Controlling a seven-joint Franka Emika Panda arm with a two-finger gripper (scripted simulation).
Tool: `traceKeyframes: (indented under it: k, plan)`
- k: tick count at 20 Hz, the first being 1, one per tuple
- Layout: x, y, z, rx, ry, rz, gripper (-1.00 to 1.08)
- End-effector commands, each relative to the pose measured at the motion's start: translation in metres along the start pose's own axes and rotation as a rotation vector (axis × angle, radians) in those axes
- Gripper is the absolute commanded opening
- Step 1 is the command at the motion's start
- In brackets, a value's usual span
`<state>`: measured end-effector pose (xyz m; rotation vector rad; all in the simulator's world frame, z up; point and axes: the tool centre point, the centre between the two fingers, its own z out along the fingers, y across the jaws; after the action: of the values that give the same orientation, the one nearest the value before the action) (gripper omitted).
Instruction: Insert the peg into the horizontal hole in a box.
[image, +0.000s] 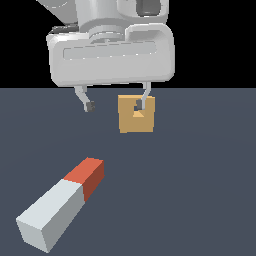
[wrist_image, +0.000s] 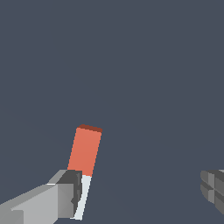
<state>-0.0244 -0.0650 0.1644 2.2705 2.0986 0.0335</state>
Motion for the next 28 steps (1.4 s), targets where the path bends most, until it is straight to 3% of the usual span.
traceKeyframes:
  k: [1, 7, 12, 28]
  plan:
    - [-0.026, -0.017, 0.02, 0.012, 0.002, 0.053, 1.0]
    - [-0.076, -0.056, 0.062, 0.036, 0.006, 0.158, 1.0]
    - [-0.099, -0.078, 0.083, 0.049, 0.009, 0.211, 1.0]
    - [-0.106, -0.087, 0.119, 0.053, 0.011, 0.227, 1.0]
